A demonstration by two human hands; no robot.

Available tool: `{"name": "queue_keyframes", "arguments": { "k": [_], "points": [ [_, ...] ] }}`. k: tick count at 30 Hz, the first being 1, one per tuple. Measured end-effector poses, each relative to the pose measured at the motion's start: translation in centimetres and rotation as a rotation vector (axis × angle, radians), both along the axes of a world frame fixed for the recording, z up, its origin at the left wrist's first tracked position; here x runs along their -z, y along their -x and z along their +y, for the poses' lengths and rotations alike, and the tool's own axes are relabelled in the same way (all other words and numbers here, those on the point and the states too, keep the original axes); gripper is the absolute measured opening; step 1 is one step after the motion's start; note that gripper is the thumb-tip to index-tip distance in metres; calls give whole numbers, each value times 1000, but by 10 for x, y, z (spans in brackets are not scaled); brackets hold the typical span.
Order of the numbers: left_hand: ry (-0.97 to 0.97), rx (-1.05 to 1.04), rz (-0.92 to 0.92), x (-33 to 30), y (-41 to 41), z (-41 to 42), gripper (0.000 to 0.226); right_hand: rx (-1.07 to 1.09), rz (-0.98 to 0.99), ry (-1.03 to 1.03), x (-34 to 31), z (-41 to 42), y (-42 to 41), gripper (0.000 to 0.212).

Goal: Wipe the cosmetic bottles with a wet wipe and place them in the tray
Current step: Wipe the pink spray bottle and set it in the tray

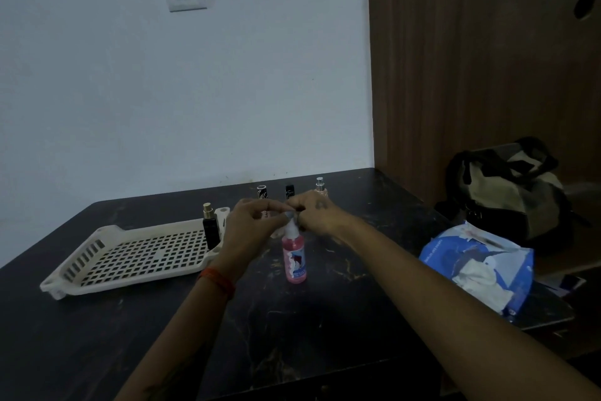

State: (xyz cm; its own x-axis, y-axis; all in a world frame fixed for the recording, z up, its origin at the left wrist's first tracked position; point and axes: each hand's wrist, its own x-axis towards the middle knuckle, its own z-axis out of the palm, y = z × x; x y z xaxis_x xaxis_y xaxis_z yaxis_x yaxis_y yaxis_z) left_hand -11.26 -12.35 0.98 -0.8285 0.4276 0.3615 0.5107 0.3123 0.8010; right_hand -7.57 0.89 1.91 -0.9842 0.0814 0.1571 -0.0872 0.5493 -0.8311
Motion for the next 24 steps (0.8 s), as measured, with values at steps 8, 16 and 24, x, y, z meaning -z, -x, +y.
{"name": "queue_keyframes", "arguments": {
  "k": [8,16,24],
  "points": [
    [-28,16,-13,0,-1,0,7,233,245,-250,23,12,-7,18],
    [-88,2,8,3,-3,1,20,310,729,-650,44,-16,-38,15],
    [-191,92,-8,6,-4,1,35,397,731,-497,58,1,-48,6]
  ]
}}
